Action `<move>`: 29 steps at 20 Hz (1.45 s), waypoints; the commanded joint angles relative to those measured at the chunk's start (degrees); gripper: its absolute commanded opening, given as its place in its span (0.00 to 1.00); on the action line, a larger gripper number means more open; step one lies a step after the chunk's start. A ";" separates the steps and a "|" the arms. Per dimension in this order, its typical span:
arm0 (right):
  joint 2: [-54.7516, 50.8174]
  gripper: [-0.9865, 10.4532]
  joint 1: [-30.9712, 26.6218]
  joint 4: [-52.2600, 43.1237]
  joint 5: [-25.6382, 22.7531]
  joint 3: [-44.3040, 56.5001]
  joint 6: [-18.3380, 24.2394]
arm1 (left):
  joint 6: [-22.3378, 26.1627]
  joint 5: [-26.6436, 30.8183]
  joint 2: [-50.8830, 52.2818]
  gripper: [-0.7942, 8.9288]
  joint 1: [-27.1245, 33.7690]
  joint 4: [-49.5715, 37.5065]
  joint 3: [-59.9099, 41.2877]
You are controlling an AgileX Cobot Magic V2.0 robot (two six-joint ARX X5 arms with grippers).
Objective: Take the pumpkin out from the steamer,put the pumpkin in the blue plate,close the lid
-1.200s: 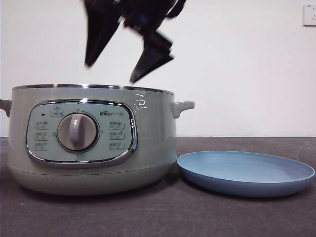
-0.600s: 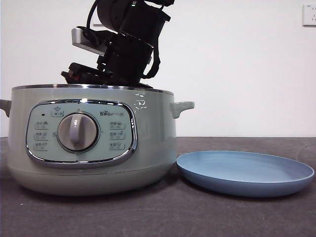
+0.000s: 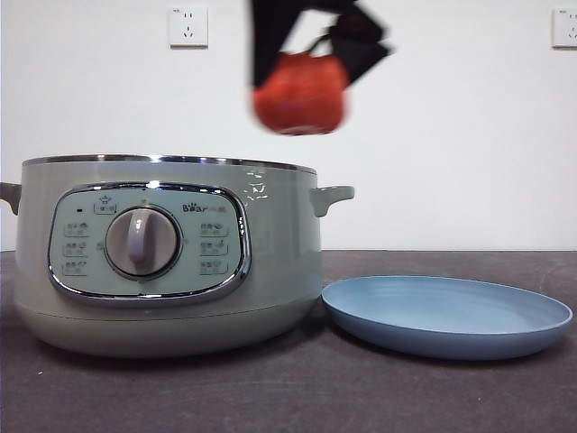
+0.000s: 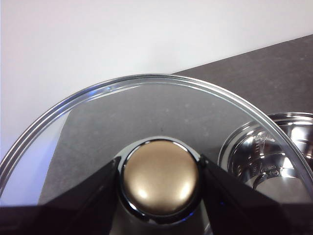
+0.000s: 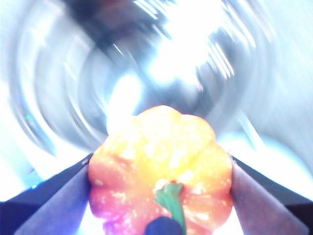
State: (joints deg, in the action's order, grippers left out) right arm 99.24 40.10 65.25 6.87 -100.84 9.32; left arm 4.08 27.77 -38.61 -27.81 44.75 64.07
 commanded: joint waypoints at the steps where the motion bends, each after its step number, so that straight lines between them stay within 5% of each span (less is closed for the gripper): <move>1: -2.29 0.08 -3.89 5.60 -2.97 0.79 -5.75 | 0.66 -1.31 -0.02 0.07 0.02 -2.80 0.59; 6: -10.32 0.08 -9.79 1.01 -16.48 13.75 -13.81 | 0.66 -3.32 -2.21 0.07 0.02 -3.34 0.59; 14: -16.48 0.08 -10.47 -31.19 -11.56 42.38 -14.45 | 0.46 -5.75 -2.51 0.07 0.02 -4.61 0.59; 21: -7.13 0.10 -10.47 -35.76 -9.86 44.19 -13.75 | 0.44 -5.77 -2.51 0.07 0.02 -4.63 0.59; 27: -5.07 0.56 -10.47 -36.24 -10.16 44.19 -15.30 | 0.44 -6.27 -2.51 0.07 0.02 -4.61 0.59; 29: -5.16 0.58 -10.47 -36.06 -10.21 44.19 -15.30 | 0.42 -7.28 -2.51 0.07 0.02 -4.72 0.59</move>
State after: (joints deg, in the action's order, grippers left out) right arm 93.47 29.61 28.73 -3.16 -57.12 -5.21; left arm 4.05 20.32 -41.76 -27.81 42.78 64.07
